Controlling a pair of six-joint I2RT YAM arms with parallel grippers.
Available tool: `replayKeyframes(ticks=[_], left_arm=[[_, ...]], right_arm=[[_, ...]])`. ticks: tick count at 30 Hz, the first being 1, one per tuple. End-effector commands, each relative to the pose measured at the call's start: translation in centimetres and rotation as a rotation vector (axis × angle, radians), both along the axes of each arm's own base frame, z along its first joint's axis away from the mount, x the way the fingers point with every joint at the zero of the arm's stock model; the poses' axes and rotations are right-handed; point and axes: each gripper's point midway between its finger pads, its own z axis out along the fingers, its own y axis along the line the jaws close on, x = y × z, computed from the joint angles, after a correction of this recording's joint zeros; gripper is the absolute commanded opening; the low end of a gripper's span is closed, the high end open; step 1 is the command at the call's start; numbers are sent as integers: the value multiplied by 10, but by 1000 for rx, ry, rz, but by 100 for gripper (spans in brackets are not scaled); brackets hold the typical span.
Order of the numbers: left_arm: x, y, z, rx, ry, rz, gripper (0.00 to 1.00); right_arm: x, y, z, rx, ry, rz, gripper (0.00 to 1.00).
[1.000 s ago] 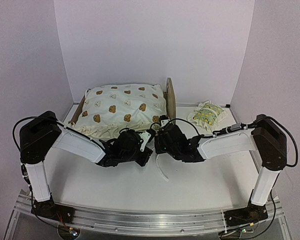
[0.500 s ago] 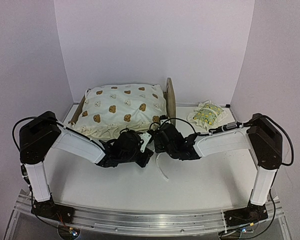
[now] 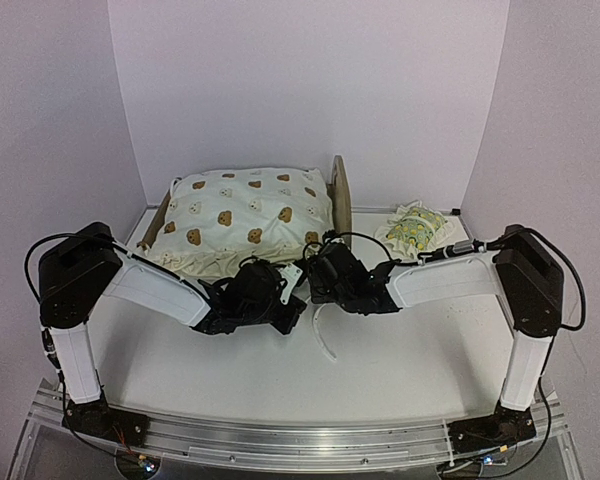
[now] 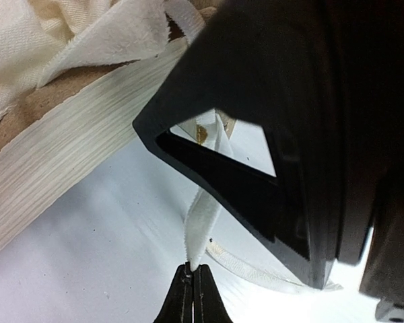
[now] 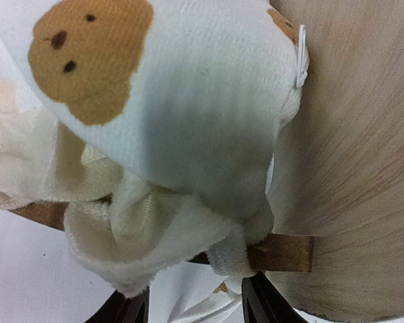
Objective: Set up the pet bed
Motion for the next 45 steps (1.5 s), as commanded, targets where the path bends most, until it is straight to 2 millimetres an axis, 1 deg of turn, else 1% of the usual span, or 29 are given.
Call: replayKeyframes(ticks=[1,4,8,11,17,23,28,30,34,39,41,45], left_arm=[[-1,-11,29,-50,-34,-34,0],[-1,-12,29,-48,-35,-36,0],[1,-12,26,-36,-37,-33,0],[1,-13,25,-37,-36,-33,0],[-1,-12,29,-49,-32,-38,0],[-3,-11,28,-47,-30,-40,0],[-4,-10,29,-50,-30,-47,0],[-5,-9,28,-49,-30,-49,0],[-5,-9,28,-46,-32,-50,0],[-5,-8,29,-46,-40,-47,0],[-3,-7,31,-45,-47,-42,0],[2,-9,34,-40,-59,-38,0]], right_arm=[[15,-2,-1,61,43,-48,47],[14,-9,-4,60,75,-69,48],[6,-10,8,103,93,-61,50],[7,-17,12,71,87,-77,51],[8,-22,-3,11,98,-94,50],[15,-14,-11,-10,93,-84,49],[21,-10,-21,-23,80,-85,44],[23,-9,-21,-27,71,-85,41],[24,-9,-15,-25,53,-84,29],[22,-14,-7,-22,42,-80,7],[19,-16,-4,-14,42,-75,3],[11,-19,5,10,50,-55,0]])
